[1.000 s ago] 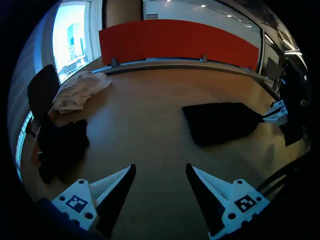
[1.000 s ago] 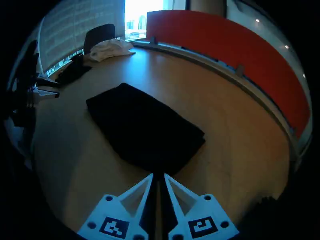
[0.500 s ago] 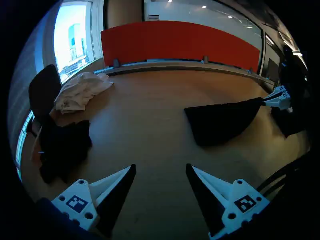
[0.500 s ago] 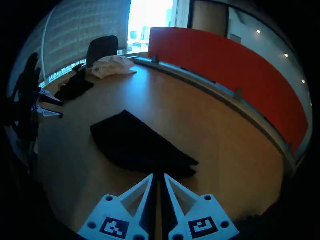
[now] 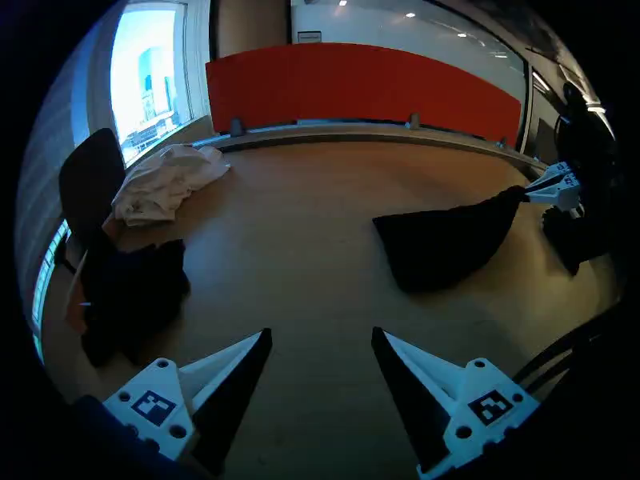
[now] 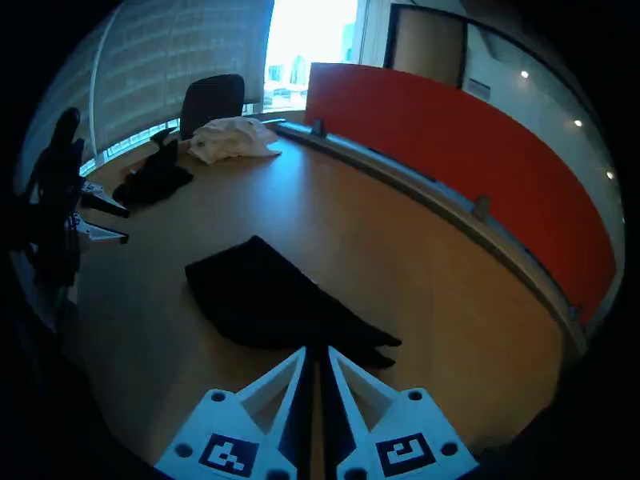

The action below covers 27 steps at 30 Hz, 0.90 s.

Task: Fold towel

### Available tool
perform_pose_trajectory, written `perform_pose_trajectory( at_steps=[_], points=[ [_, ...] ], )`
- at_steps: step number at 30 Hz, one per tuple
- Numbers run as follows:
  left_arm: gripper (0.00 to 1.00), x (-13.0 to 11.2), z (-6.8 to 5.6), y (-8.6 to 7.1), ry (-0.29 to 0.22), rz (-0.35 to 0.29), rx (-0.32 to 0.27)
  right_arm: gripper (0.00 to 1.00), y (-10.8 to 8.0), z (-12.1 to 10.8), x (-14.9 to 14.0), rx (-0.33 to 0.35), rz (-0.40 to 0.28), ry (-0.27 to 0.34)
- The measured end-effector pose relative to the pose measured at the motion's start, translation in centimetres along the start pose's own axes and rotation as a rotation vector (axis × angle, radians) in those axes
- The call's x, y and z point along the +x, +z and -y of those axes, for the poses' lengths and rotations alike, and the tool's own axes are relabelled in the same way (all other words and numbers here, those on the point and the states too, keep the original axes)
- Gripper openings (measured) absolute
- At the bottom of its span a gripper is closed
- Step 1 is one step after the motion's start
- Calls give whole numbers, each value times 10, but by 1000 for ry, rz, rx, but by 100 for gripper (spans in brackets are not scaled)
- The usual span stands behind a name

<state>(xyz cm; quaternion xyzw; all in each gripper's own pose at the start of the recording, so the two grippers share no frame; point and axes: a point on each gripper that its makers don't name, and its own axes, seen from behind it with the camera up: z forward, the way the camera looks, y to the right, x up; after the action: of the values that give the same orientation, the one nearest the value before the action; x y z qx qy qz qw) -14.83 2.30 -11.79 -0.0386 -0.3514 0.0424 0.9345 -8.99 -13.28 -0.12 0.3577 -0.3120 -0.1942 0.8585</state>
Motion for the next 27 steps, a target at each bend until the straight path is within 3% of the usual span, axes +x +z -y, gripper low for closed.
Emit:
perform_pose_trajectory(
  at_steps=[14, 27],
  points=[
    [92, -5, 6, -4, -32, -4, 5, 5, 16, 15, 38, 51, -13, -79],
    [92, -8, 8, -7, -51, -9, 8, 5, 32, 34, 54, 97, -11, -125]
  ],
)
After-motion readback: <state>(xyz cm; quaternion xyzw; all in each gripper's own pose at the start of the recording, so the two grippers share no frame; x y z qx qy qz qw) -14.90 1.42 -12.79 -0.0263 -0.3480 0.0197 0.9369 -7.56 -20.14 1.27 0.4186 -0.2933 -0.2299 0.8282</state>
